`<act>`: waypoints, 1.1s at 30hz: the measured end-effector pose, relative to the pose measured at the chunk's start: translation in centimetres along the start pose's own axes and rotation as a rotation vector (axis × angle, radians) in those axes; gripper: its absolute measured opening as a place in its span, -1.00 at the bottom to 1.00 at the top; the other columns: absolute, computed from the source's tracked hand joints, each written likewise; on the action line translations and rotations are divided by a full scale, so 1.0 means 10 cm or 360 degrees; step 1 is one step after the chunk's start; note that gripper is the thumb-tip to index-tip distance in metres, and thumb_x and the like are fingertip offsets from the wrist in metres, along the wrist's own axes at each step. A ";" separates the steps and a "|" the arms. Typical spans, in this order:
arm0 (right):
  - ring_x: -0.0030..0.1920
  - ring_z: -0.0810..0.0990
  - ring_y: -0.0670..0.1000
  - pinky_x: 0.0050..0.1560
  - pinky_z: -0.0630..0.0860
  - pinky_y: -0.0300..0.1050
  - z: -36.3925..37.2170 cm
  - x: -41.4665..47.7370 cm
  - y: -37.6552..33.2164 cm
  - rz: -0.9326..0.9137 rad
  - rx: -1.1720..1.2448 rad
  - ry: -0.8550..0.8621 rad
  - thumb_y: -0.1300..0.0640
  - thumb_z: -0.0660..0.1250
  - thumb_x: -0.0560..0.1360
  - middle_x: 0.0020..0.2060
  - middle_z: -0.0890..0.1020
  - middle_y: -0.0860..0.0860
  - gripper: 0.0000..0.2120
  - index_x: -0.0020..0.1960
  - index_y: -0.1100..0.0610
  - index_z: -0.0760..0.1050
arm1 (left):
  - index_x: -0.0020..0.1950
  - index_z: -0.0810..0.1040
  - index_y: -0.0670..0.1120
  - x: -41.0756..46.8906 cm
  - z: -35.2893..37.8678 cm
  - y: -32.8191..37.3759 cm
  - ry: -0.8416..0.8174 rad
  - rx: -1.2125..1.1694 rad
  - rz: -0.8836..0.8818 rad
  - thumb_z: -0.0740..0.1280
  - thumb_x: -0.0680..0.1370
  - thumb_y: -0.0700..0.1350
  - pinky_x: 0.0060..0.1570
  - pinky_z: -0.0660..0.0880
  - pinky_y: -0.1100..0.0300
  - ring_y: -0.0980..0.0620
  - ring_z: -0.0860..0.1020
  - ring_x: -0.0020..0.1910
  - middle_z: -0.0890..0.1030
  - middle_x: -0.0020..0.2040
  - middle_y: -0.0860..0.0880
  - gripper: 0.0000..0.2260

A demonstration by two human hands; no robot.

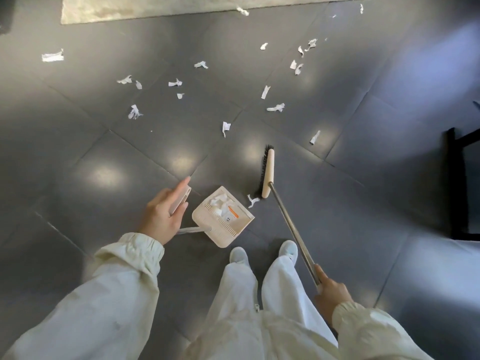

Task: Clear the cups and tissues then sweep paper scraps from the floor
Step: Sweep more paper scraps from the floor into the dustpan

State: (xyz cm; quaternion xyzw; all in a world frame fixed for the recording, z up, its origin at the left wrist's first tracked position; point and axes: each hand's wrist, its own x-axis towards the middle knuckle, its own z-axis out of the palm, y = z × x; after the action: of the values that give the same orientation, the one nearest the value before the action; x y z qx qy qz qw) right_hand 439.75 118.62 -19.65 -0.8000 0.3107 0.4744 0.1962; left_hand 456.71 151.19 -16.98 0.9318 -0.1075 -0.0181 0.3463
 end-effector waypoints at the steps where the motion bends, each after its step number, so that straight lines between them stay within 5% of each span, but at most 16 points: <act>1: -0.19 0.57 0.01 -0.09 0.60 -0.14 0.06 -0.01 -0.02 0.0017 0.0027 -0.0039 0.21 0.12 0.51 -0.06 0.52 0.01 -0.29 0.54 -0.18 -0.08 | 0.38 0.44 -0.14 0.04 0.03 0.00 0.0005 -0.0011 -0.0009 0.32 0.49 -0.26 0.05 0.43 0.13 -0.17 0.59 -0.03 0.61 0.04 -0.21 -0.55; 5: -0.07 0.62 0.11 -0.10 0.59 -0.10 0.21 -0.13 -0.09 -0.0011 0.0063 -0.0246 0.15 0.15 0.48 0.05 0.55 0.06 -0.30 0.51 -0.25 -0.01 | 0.34 0.48 -0.16 0.13 0.12 0.04 0.0052 0.0046 0.0119 0.38 0.44 -0.38 0.04 0.33 0.32 0.02 0.47 -0.06 0.63 0.03 -0.21 -0.53; 8: -0.34 0.59 0.10 -0.47 0.52 -0.15 0.07 -0.17 -0.11 -0.0052 0.0233 -0.0331 0.18 0.14 0.41 -0.11 0.56 0.06 -0.31 0.44 -0.33 0.12 | 0.33 0.49 -0.16 0.18 0.14 0.08 0.0050 0.0069 0.0139 0.37 0.44 -0.36 0.03 0.34 0.27 -0.02 0.48 -0.08 0.62 0.02 -0.23 -0.54; 11: -0.56 0.44 0.01 -0.58 0.41 -0.23 -0.14 -0.20 -0.10 -0.0113 0.0414 -0.0280 0.24 0.13 0.41 -0.35 0.51 0.06 -0.30 0.47 -0.24 0.16 | 0.35 0.48 -0.16 0.26 0.14 0.15 0.0017 0.0062 0.0113 0.36 0.47 -0.35 0.08 0.35 0.25 -0.19 0.56 -0.03 0.62 0.06 -0.22 -0.56; 16: -0.60 0.39 -0.02 -0.55 0.38 -0.24 -0.51 -0.16 -0.12 -0.0196 0.0625 -0.0119 0.28 0.11 0.43 -0.39 0.48 0.08 -0.40 0.39 -0.17 0.32 | 0.39 0.44 -0.13 0.47 0.25 0.43 -0.0013 -0.0010 0.0100 0.35 0.49 -0.35 0.13 0.28 0.42 -0.17 0.57 0.04 0.60 0.10 -0.18 -0.53; 19: -0.64 0.40 -0.08 -0.60 0.35 -0.31 -0.68 0.04 -0.06 -0.0187 0.0734 -0.0016 0.23 0.14 0.46 -0.39 0.48 0.01 -0.39 0.44 -0.18 0.25 | 0.41 0.43 -0.06 0.68 0.31 0.58 0.0033 -0.0073 0.0073 0.34 0.51 -0.33 0.13 0.32 0.33 -0.13 0.56 0.06 0.58 0.10 -0.16 -0.52; 25: -0.48 0.49 0.00 -0.60 0.39 -0.32 -1.04 0.67 0.08 0.0047 0.0957 0.0178 0.08 0.12 0.45 -0.29 0.55 0.00 -0.39 0.45 -0.28 0.17 | 0.40 0.42 0.01 1.23 0.66 0.89 0.0151 -0.0166 0.0043 0.34 0.50 -0.31 0.07 0.24 0.59 0.08 0.50 0.08 0.58 0.16 -0.09 -0.50; 33: -0.43 0.52 0.10 -0.49 0.48 -0.21 -2.12 1.61 0.33 0.0218 0.1019 0.0325 0.17 0.11 0.45 -0.20 0.59 0.06 -0.37 0.48 -0.22 0.17 | 0.39 0.44 -0.10 2.25 1.36 1.51 0.0068 -0.0081 0.0140 0.36 0.47 -0.37 0.09 0.30 0.35 -0.16 0.57 0.03 0.59 0.06 -0.20 -0.50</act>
State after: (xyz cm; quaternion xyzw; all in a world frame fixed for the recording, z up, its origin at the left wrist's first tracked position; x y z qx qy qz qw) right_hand 456.71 98.32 -23.85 -0.7185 0.5148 0.2822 0.3729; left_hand 474.41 126.56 -16.60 0.9172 -0.1404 0.0144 0.3725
